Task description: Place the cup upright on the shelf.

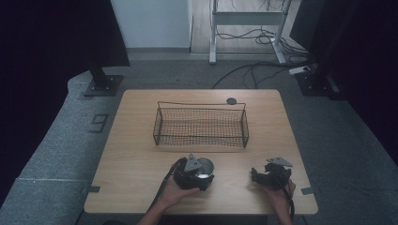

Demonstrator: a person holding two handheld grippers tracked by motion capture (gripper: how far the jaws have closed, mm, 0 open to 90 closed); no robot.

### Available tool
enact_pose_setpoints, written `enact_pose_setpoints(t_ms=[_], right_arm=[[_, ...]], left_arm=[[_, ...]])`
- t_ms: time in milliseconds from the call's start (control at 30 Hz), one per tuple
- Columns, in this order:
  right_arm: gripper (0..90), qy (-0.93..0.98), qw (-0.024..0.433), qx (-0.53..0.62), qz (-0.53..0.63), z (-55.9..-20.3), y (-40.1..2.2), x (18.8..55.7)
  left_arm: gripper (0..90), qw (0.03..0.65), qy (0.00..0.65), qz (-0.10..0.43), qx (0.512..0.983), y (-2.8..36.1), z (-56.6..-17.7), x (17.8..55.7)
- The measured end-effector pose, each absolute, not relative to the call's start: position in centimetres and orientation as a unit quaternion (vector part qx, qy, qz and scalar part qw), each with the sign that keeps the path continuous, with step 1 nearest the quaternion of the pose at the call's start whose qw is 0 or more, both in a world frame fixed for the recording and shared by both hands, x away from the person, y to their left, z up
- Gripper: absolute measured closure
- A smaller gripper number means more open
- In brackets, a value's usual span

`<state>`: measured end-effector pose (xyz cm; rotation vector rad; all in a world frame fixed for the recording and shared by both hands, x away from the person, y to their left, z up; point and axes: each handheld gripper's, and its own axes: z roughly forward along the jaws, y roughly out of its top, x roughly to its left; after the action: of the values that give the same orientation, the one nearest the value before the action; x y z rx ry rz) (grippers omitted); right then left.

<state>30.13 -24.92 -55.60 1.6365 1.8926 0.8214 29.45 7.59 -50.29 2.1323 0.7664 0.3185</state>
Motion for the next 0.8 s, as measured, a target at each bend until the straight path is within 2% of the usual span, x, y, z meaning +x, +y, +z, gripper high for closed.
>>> enact_pose_setpoints(t_ms=[800], right_arm=[[3.7,0.693,0.253,0.605,0.3,-55.6,-25.0,30.1]], left_arm=[[18.7,0.448,0.318,0.136,0.824,11.7,-46.1,30.5]])
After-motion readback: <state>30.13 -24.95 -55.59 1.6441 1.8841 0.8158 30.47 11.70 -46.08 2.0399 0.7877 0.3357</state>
